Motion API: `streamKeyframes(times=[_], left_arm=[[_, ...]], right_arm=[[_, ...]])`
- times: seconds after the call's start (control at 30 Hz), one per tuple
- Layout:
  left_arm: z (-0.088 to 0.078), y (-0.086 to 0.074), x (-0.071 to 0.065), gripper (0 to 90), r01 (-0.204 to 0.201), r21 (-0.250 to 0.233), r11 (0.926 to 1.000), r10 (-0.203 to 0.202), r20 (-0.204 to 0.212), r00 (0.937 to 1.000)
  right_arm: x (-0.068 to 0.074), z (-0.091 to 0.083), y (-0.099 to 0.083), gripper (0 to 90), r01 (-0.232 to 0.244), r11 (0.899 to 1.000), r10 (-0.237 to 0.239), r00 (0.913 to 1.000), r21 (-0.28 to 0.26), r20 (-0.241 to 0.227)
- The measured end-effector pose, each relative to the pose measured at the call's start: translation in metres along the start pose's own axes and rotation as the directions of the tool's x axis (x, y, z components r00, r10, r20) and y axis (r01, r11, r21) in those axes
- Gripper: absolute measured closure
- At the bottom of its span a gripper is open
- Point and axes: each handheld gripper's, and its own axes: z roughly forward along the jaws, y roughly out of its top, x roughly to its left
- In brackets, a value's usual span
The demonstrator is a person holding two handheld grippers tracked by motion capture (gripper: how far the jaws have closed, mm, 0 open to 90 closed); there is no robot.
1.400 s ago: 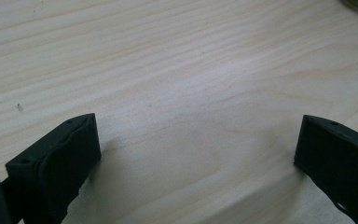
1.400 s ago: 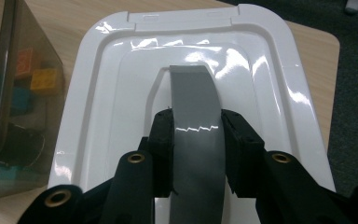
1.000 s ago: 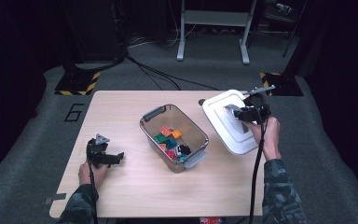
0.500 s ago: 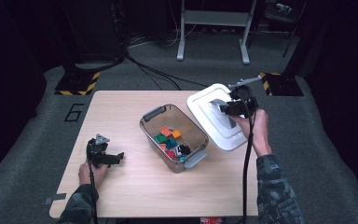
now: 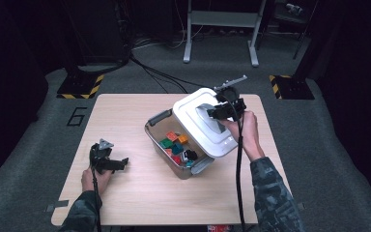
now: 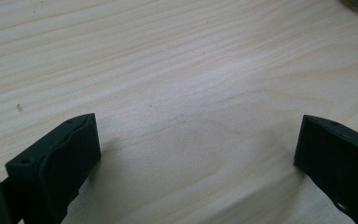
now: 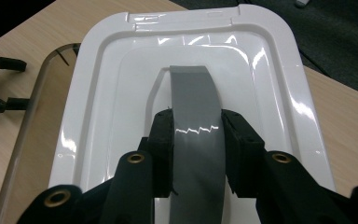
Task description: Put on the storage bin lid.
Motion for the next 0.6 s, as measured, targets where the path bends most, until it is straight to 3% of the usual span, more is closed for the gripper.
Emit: streamKeyframes(times=[0.23, 0.37, 0.6], left_arm=[[0.000, 0.000, 0.000, 0.0, -0.001, 0.000, 1.0000, 0.001, 0.000, 1.0000], [0.000, 0.000, 0.000, 0.0, 0.001, -0.001, 1.0000, -0.001, 0.000, 1.0000], [0.000, 0.000, 0.000, 0.0, 0.001, 0.000, 1.0000, -0.001, 0.000, 1.0000]], right_arm=[[0.023, 0.014, 0.011, 66.7, 0.033, 0.999, -0.032, 0.9985, 0.017, -0.045], [0.038, 0.030, 0.014, 66.7, 0.055, 0.997, -0.052, 0.9962, 0.048, -0.071], [0.051, 0.051, 0.011, 66.8, 0.054, 0.995, -0.047, 0.9945, 0.083, -0.094]])
